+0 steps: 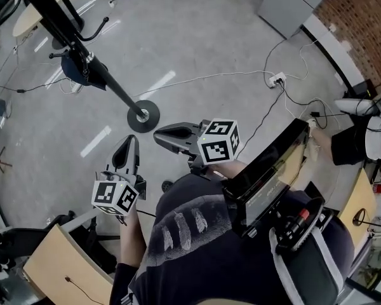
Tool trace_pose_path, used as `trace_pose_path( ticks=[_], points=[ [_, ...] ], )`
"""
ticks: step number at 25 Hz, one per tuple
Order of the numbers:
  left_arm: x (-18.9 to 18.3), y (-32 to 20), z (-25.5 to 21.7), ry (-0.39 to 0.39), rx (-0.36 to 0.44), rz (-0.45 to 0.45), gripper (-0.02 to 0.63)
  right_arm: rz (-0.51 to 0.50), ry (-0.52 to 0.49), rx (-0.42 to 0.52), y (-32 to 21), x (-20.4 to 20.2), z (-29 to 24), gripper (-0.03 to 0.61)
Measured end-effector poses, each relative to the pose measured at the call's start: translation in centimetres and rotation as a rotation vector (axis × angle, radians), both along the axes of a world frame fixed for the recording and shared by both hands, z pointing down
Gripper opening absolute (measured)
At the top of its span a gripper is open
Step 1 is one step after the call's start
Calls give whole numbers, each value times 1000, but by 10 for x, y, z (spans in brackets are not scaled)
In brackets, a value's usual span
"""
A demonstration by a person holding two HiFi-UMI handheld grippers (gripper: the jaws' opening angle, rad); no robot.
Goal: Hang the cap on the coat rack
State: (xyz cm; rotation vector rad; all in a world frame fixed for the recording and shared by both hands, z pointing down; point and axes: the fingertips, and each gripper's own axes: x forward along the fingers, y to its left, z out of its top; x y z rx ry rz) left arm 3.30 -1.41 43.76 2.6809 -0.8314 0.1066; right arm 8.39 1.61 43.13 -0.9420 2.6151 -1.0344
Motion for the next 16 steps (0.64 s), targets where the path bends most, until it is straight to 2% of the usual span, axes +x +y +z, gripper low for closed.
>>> trace_pose_path(
  ticks=[4,10,16],
  points=[
    [32,-3,1,-32,6,-1,8,-17,-18,0,-3,29,5,5],
    [41,6,-1,-69,7,1,8,-17,-27,-12,3,40,5,5],
    [70,4,4,-87,4,-3,8,-25,-27,-26,1,67,13,5]
  ],
)
